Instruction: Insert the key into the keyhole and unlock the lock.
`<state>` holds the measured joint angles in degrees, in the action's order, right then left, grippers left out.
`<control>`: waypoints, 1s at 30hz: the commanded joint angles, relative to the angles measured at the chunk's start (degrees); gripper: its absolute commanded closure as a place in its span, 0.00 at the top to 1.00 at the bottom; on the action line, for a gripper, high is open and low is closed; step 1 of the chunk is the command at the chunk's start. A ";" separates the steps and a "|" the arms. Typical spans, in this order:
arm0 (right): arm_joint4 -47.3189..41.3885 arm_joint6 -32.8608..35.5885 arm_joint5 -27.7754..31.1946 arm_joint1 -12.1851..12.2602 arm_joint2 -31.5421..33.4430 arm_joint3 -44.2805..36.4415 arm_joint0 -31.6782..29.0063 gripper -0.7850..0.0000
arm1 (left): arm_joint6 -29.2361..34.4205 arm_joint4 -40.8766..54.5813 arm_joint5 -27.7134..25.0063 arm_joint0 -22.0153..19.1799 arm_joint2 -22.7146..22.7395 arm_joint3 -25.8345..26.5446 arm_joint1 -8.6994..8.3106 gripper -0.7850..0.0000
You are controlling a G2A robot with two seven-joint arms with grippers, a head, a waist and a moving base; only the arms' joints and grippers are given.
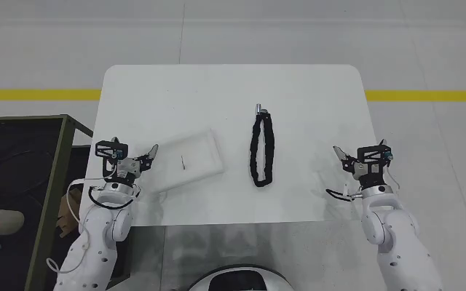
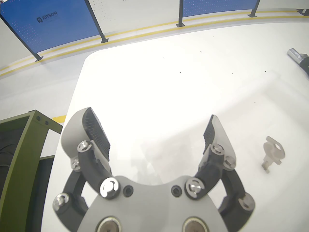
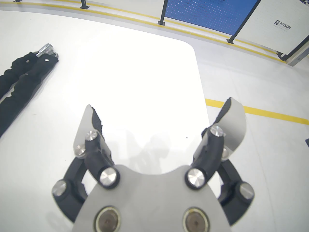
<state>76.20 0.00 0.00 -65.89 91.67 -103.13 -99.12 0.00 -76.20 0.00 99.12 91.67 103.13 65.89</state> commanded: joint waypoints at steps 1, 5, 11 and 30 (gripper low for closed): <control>0.00 0.00 0.00 0.00 0.00 0.00 0.00 1.00 | 0.00 0.00 0.00 0.00 0.00 0.00 0.00 1.00; 0.00 0.00 0.00 0.00 0.00 0.00 0.00 1.00 | 0.00 0.00 0.00 0.00 0.00 0.00 0.00 1.00; 0.00 0.00 0.00 0.00 0.00 0.00 0.00 1.00 | 9.59 4.17 -3.73 -4.48 0.83 3.93 -0.13 1.00; 0.00 0.00 0.00 0.00 0.00 0.00 0.00 1.00 | 88.00 43.26 16.29 -41.78 -5.79 -5.90 -1.46 1.00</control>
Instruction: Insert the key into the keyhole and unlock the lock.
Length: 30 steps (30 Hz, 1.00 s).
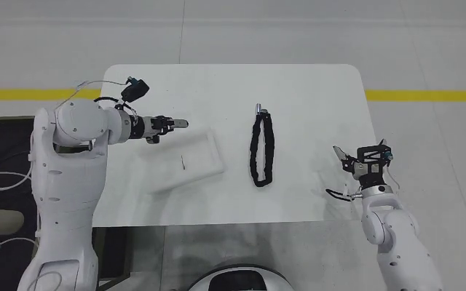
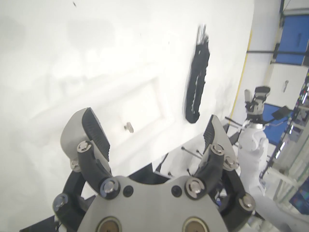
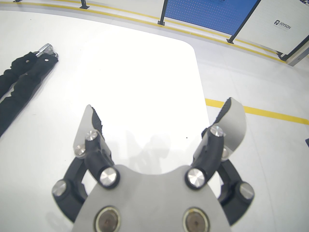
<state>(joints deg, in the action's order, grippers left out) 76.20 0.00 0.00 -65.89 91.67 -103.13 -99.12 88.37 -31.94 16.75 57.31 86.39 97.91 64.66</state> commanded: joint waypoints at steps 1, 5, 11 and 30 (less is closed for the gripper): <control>0.00 0.00 0.00 0.00 0.00 0.00 0.00 1.00 | -0.37 -2.12 -0.45 0.09 -0.89 -0.91 -0.43 1.00; 0.00 0.00 0.00 0.00 0.00 0.00 0.00 1.00 | -0.37 -2.12 -0.45 0.09 -0.89 -0.91 -0.43 1.00; 0.00 0.00 0.00 0.00 0.00 0.00 0.00 1.00 | -0.37 -2.12 -0.45 0.09 -0.89 -0.91 -0.43 1.00; 0.00 0.00 0.00 0.00 0.00 0.00 0.00 1.00 | -0.37 13.77 -0.42 -12.77 -25.82 -18.17 -8.06 0.91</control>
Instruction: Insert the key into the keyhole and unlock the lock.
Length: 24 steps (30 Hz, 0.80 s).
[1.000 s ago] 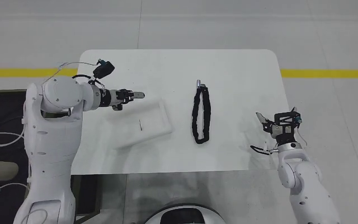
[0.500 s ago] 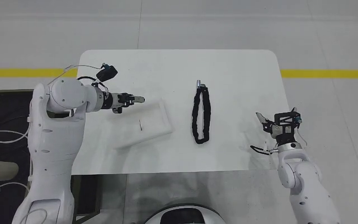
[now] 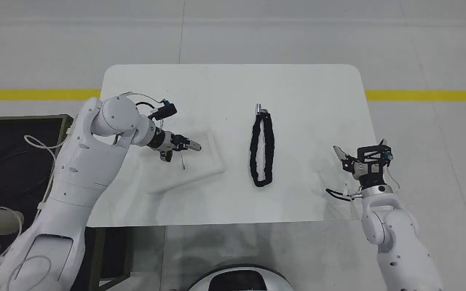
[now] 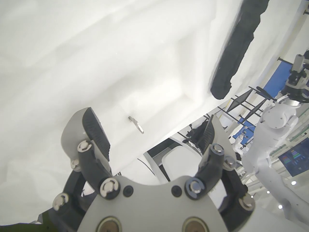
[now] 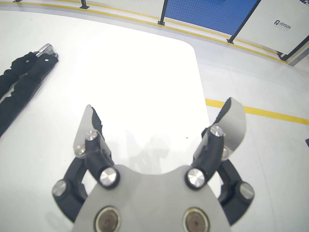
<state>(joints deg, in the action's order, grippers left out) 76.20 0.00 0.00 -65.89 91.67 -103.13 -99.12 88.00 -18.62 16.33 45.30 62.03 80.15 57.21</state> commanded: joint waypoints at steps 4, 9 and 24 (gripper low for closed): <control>0.00 0.00 0.00 0.00 0.00 0.00 0.00 1.00 | -0.04 3.42 0.05 -3.69 -6.47 -2.50 -2.81 0.81; 0.00 0.00 0.00 0.00 0.00 0.00 0.00 1.00 | -1.98 7.35 1.98 -7.20 -13.09 -2.92 -5.12 0.71; 0.00 0.00 0.00 0.00 0.00 0.00 0.00 1.00 | -9.79 21.97 9.78 -18.22 -33.06 -0.83 -11.64 0.48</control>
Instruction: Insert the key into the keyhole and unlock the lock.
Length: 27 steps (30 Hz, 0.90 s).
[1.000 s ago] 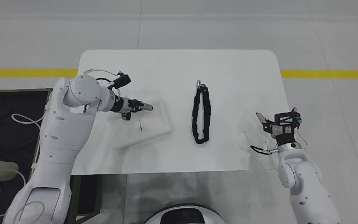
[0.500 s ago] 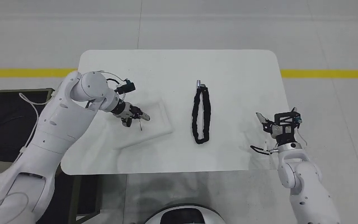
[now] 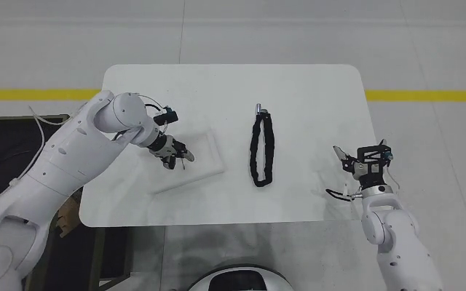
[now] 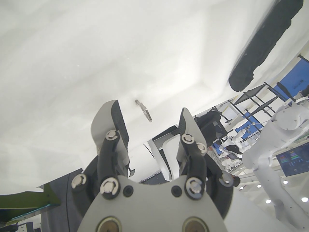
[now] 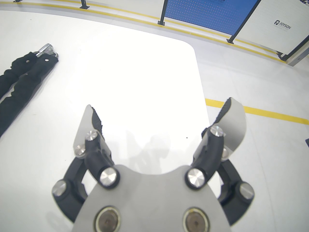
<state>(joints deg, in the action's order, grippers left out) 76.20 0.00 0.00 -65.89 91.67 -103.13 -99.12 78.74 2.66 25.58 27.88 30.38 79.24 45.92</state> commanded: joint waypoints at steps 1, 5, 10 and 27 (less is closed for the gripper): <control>0.00 0.00 0.00 0.00 0.00 0.00 0.00 1.00 | -0.95 1.59 0.94 -1.65 -2.68 0.28 -0.69 0.48; 0.00 0.00 0.00 0.00 0.00 0.00 0.00 1.00 | -2.81 5.07 2.80 -4.88 -7.05 1.27 -1.94 0.40; 0.00 0.00 0.00 0.00 0.00 0.00 0.00 1.00 | -5.73 8.95 5.71 -7.23 -10.37 2.18 -3.04 0.34; 0.00 0.00 0.00 0.00 0.00 0.00 0.00 1.00 | -8.56 9.19 8.53 -8.22 -13.77 2.73 -3.49 0.30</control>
<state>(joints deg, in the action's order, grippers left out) 76.20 0.00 0.00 -65.89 91.67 -103.13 -99.12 70.13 11.85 34.16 19.59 16.55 82.12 42.41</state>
